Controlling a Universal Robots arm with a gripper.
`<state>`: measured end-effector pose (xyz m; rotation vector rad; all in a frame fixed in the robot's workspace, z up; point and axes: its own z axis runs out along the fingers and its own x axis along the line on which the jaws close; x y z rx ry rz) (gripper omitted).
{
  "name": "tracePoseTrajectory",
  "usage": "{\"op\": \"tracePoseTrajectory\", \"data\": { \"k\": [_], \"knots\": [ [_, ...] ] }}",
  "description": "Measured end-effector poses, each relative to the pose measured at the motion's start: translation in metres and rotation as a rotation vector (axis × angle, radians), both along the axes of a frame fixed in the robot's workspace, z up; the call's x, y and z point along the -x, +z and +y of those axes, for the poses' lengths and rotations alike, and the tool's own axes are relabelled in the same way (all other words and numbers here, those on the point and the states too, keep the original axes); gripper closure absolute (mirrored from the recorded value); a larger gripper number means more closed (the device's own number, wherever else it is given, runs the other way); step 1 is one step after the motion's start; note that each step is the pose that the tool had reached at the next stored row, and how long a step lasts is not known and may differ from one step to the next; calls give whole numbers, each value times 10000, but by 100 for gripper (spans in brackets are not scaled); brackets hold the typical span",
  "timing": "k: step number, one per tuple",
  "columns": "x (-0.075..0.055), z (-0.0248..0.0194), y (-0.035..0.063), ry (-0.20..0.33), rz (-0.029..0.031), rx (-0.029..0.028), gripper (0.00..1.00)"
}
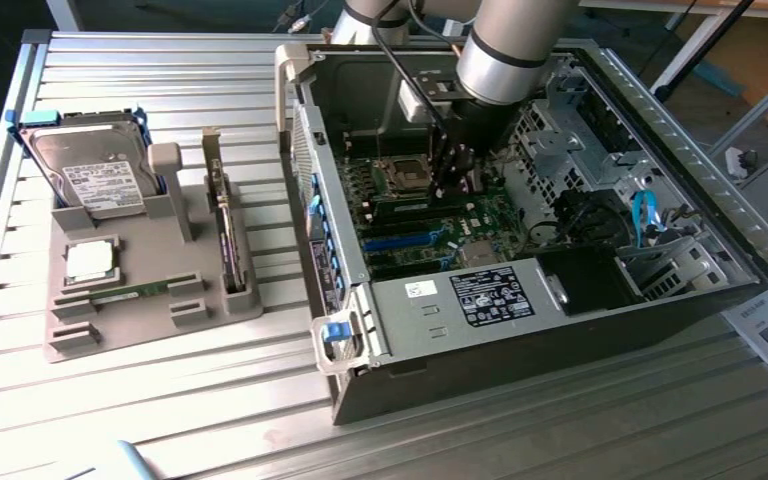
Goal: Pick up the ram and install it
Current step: 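Insert the ram into the slot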
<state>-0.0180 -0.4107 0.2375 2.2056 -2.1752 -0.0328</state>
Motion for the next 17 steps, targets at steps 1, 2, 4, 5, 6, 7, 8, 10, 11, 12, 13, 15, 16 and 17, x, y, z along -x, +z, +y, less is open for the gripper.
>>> {"op": "tracePoseTrajectory", "data": {
  "k": [1,2,4,5,6,7,8,10,11,12,13,15,16,17],
  "knots": [
    [0,0,-1,0,0,0,87],
    [0,0,-2,0,-1,-1,87],
    [-6,0,-7,0,-1,-2,87],
    [-9,1,-12,-1,-1,-3,87],
    [-10,0,-15,-1,-1,-1,87],
    [-12,0,-18,0,-1,-2,87],
    [-12,0,-21,0,0,-1,87],
    [-14,0,-24,0,0,0,87],
    [-18,0,-26,1,0,-1,87],
    [-25,0,-29,0,0,0,87],
    [-30,0,-31,-1,1,0,87],
    [-31,0,-32,-1,0,-1,87],
    [-31,0,-32,-1,-1,-1,87],
    [-31,0,-32,0,0,-1,87]
  ]
}}
